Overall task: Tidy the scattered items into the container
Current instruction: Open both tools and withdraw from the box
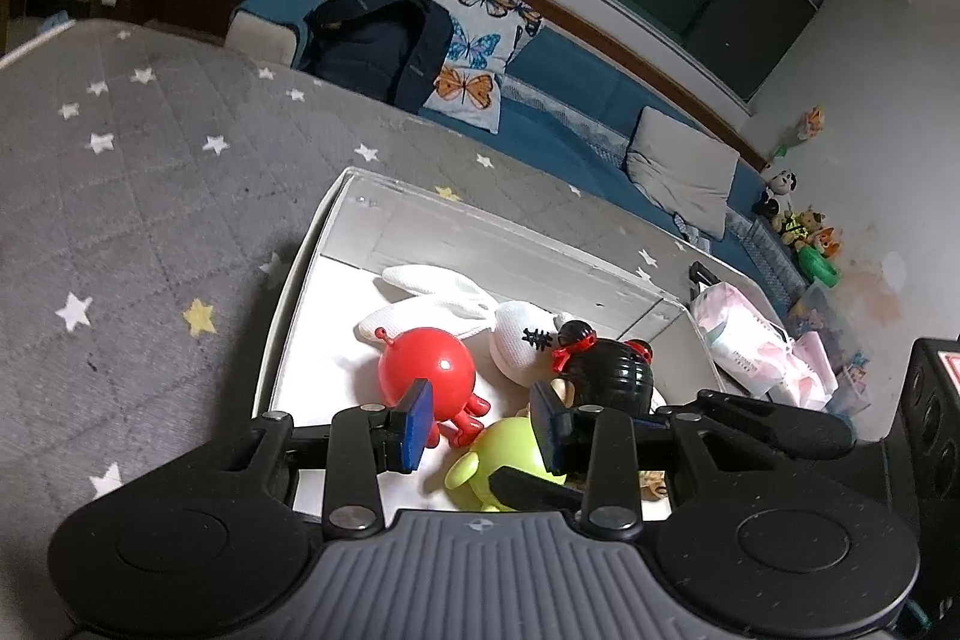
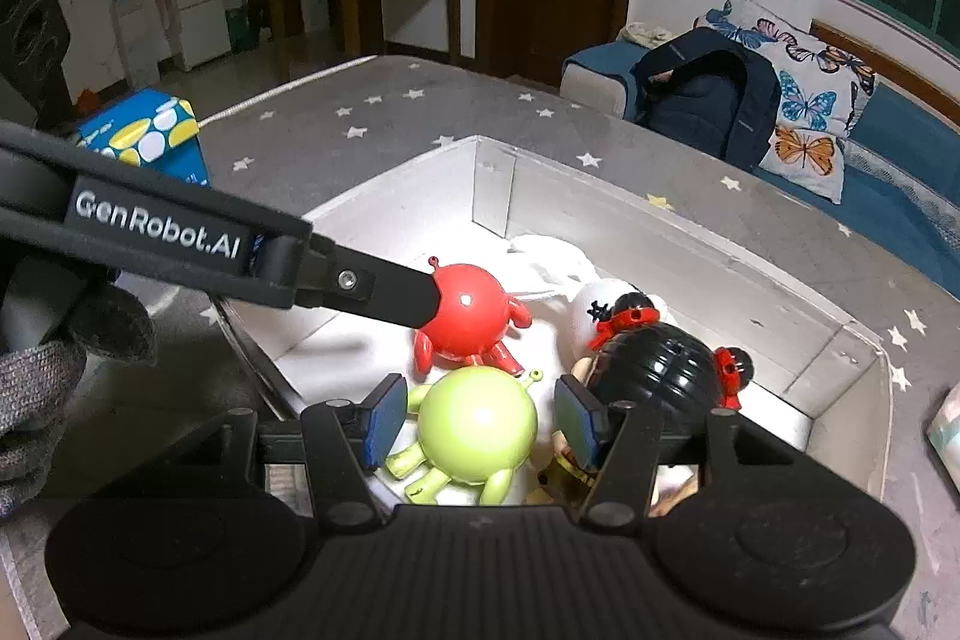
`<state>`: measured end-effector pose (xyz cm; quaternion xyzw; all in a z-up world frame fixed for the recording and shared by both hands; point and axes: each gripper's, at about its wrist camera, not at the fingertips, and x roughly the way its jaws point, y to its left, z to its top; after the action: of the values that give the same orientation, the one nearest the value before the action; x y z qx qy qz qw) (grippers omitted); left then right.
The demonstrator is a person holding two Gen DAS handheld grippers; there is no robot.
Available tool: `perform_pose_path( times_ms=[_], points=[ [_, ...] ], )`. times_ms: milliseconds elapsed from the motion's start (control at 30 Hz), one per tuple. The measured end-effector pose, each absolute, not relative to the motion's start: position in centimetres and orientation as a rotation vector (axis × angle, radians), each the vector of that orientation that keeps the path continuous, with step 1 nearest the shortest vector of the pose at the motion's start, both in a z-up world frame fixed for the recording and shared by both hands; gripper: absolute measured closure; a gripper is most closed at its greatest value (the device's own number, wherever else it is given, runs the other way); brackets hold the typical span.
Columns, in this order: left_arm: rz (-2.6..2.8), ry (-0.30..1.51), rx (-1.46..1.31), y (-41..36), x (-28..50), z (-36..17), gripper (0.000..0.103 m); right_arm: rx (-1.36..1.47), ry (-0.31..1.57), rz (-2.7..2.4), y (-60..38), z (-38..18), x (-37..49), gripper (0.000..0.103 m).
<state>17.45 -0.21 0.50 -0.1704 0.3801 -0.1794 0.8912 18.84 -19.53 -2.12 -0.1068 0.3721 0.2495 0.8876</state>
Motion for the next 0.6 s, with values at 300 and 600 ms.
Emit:
perform_pose_path(
  times_ms=[300, 600],
  points=[
    [-0.301, 0.711, -0.228, -0.9, 14.4, 2.1, 0.065, -0.162, 0.700, 0.480, -20.8, -0.5, 16.3, 0.031],
    [-0.271, 0.645, -0.163, -1.2, 10.6, 3.2, 0.065, -0.084, 0.622, 0.416, -22.2, 0.9, 12.3, 0.017]
  ],
)
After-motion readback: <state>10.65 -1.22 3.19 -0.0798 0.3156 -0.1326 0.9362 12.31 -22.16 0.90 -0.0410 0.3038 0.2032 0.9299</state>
